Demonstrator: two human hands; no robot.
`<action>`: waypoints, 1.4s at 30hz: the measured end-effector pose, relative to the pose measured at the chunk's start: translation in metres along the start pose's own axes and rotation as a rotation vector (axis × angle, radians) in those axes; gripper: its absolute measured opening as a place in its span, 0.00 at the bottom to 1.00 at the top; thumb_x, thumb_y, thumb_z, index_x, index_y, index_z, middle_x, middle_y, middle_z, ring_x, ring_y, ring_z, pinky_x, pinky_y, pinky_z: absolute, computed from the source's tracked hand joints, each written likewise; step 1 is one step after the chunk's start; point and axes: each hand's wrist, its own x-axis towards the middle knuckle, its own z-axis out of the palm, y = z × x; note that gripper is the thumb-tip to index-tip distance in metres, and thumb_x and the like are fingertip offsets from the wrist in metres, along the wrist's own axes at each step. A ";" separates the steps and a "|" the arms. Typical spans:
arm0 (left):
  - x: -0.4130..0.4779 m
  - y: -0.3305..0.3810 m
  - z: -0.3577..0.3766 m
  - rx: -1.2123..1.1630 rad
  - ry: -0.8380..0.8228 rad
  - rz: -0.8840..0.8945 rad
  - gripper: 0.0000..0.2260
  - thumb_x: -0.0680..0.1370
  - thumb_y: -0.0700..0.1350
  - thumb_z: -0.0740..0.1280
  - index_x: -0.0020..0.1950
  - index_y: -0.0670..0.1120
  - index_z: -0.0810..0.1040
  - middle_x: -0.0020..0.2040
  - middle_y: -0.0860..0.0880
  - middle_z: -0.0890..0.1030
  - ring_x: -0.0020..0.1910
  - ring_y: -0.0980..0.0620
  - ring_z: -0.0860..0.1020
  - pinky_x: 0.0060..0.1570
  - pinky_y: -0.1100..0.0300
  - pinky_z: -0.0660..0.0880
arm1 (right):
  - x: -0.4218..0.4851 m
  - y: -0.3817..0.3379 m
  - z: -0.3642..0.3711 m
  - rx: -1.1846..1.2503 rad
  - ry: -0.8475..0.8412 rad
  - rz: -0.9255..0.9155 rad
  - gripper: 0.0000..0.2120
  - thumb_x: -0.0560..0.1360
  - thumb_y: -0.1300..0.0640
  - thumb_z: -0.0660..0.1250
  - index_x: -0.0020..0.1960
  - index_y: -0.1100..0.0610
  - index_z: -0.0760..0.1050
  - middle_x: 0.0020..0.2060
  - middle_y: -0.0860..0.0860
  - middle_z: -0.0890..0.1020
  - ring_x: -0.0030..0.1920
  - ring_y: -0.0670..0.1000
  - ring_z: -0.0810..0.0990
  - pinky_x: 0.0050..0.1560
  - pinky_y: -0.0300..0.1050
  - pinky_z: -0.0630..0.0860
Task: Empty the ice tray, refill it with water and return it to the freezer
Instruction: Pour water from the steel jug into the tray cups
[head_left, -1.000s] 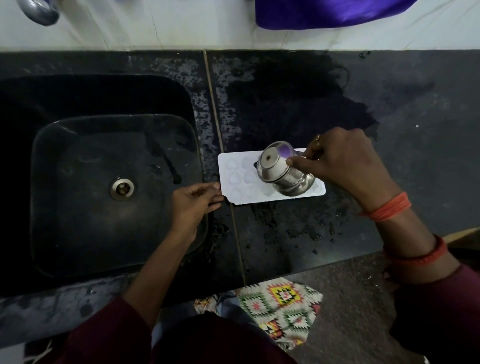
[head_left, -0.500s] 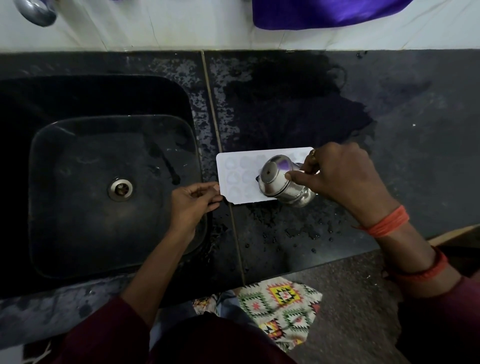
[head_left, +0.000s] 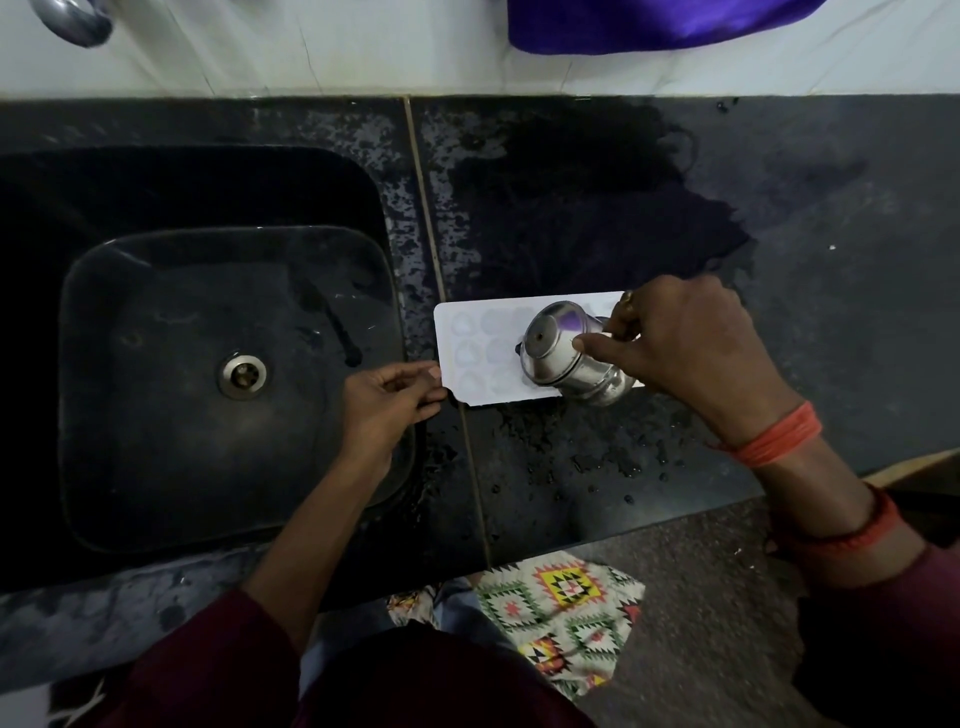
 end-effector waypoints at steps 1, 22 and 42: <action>0.000 0.000 0.000 0.000 0.001 0.000 0.03 0.77 0.39 0.74 0.50 0.42 0.86 0.41 0.45 0.87 0.39 0.54 0.86 0.41 0.63 0.83 | 0.000 0.000 0.000 -0.002 0.002 -0.001 0.19 0.72 0.36 0.71 0.49 0.50 0.84 0.44 0.58 0.84 0.49 0.63 0.81 0.45 0.48 0.71; 0.001 0.000 0.000 0.012 0.001 0.007 0.03 0.77 0.40 0.74 0.50 0.42 0.86 0.41 0.45 0.87 0.40 0.53 0.86 0.41 0.62 0.83 | -0.001 0.000 -0.001 -0.008 0.027 -0.011 0.18 0.72 0.36 0.71 0.46 0.51 0.83 0.42 0.57 0.84 0.47 0.62 0.82 0.43 0.47 0.71; -0.001 0.006 0.002 0.040 -0.003 -0.029 0.01 0.77 0.42 0.75 0.48 0.45 0.86 0.40 0.49 0.87 0.40 0.55 0.87 0.39 0.61 0.83 | -0.022 -0.006 0.005 -0.105 -0.006 -0.007 0.21 0.73 0.34 0.67 0.50 0.51 0.83 0.45 0.57 0.83 0.48 0.61 0.81 0.43 0.47 0.68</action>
